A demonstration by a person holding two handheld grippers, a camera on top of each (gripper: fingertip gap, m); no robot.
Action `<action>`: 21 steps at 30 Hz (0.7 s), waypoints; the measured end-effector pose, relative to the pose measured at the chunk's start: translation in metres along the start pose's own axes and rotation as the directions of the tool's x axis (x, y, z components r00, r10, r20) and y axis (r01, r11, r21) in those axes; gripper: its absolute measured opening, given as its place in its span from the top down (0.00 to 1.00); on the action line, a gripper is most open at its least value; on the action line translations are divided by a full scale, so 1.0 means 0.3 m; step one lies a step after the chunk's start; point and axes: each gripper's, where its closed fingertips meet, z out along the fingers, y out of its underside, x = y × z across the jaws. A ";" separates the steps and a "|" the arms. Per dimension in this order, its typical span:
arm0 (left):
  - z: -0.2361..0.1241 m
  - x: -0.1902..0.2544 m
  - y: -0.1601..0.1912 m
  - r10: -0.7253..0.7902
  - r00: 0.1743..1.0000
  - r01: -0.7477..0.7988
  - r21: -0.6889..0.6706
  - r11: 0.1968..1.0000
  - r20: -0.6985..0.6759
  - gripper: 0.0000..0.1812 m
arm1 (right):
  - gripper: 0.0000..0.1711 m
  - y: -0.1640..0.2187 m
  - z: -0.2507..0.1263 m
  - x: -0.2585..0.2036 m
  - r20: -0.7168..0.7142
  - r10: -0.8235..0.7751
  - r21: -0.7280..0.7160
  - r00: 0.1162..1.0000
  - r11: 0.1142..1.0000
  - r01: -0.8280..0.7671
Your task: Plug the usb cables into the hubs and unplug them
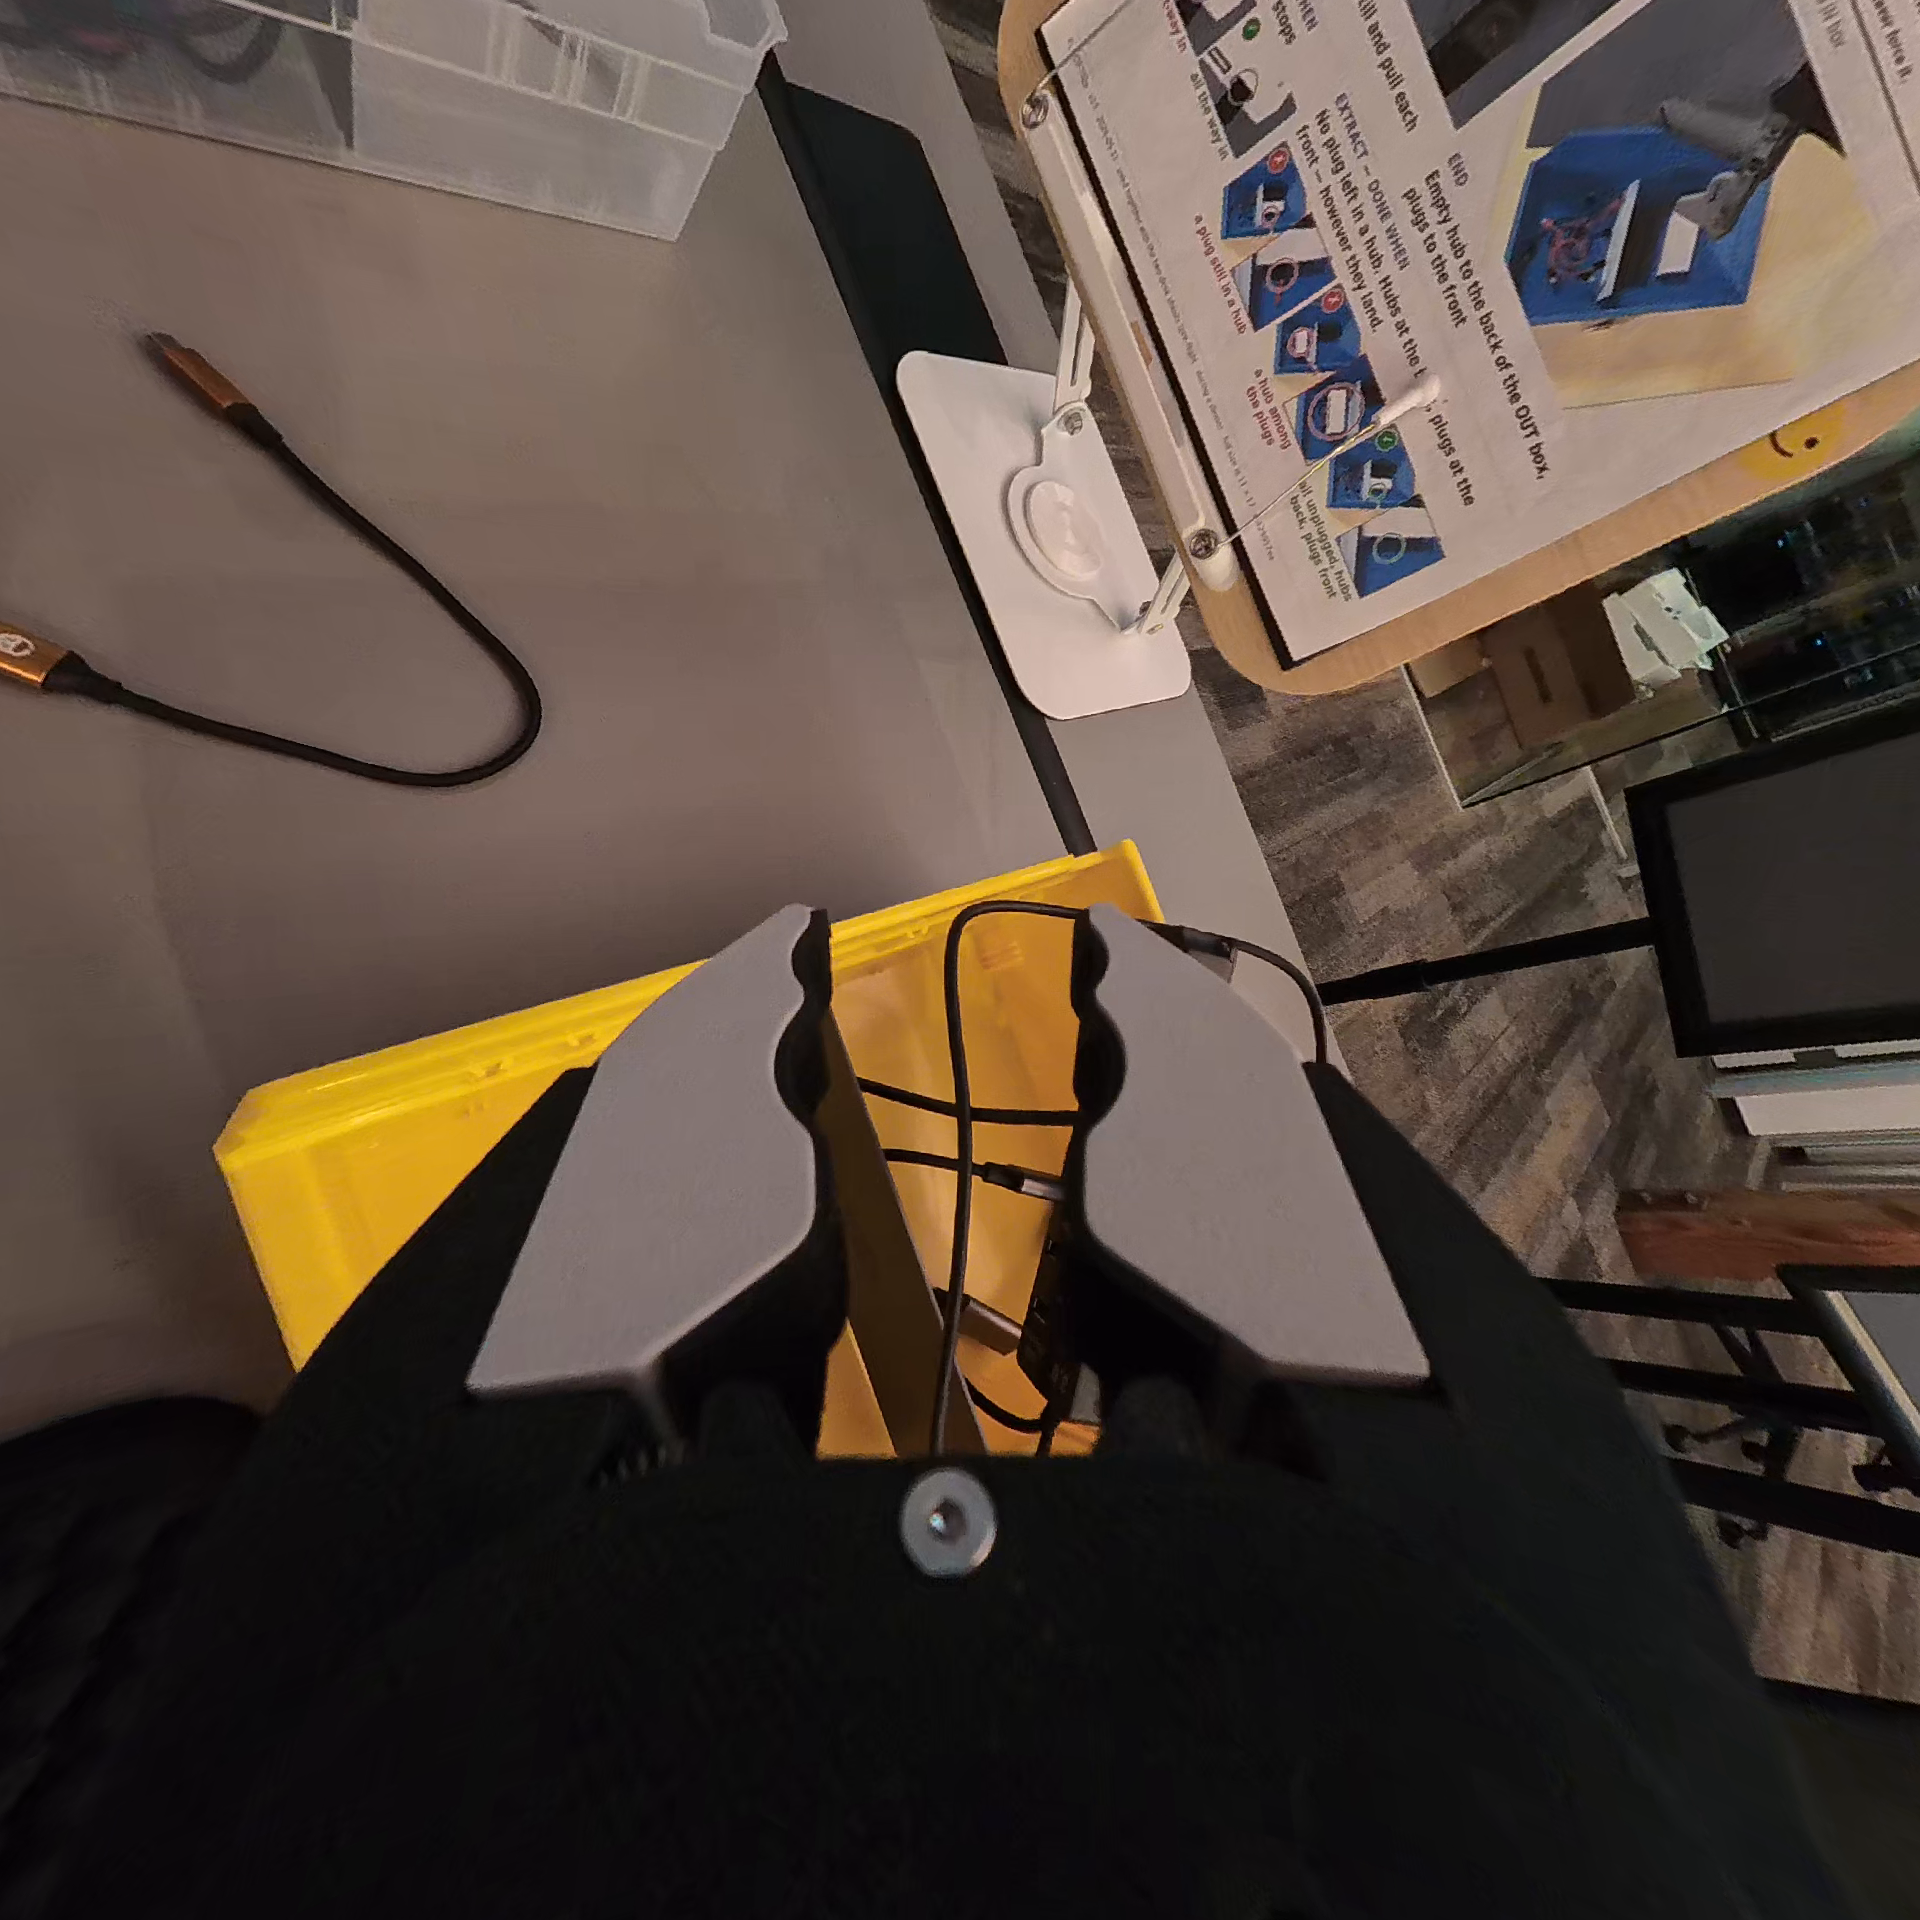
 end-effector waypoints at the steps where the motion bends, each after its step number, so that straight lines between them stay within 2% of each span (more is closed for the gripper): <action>1: 0.005 0.002 -0.003 0.001 1.000 -0.001 0.001 1.000 -0.001 0.83 | 0.74 0.002 0.003 0.001 0.005 0.003 0.001 1.000 1.000 -0.003; 5: -0.015 -0.026 0.022 -0.036 0.999 0.036 -0.010 0.999 0.029 0.83 | 0.74 0.019 0.020 0.009 0.015 0.013 -0.007 1.000 1.000 -0.013; 10: -0.102 -0.107 0.080 -0.077 0.989 0.082 -0.034 0.996 0.128 0.83 | 0.74 0.023 0.031 0.006 0.021 0.009 -0.015 1.000 1.000 -0.009; 16: -0.313 -0.228 0.140 -0.191 0.935 0.201 -0.003 0.980 0.300 0.83 | 0.74 -0.008 0.032 -0.012 0.040 -0.009 0.018 0.999 1.000 0.008; 21: -0.508 -0.299 0.119 -0.297 0.846 0.292 0.081 0.953 0.442 0.83 | 0.74 -0.062 0.046 -0.034 0.061 -0.023 0.085 0.998 0.996 0.018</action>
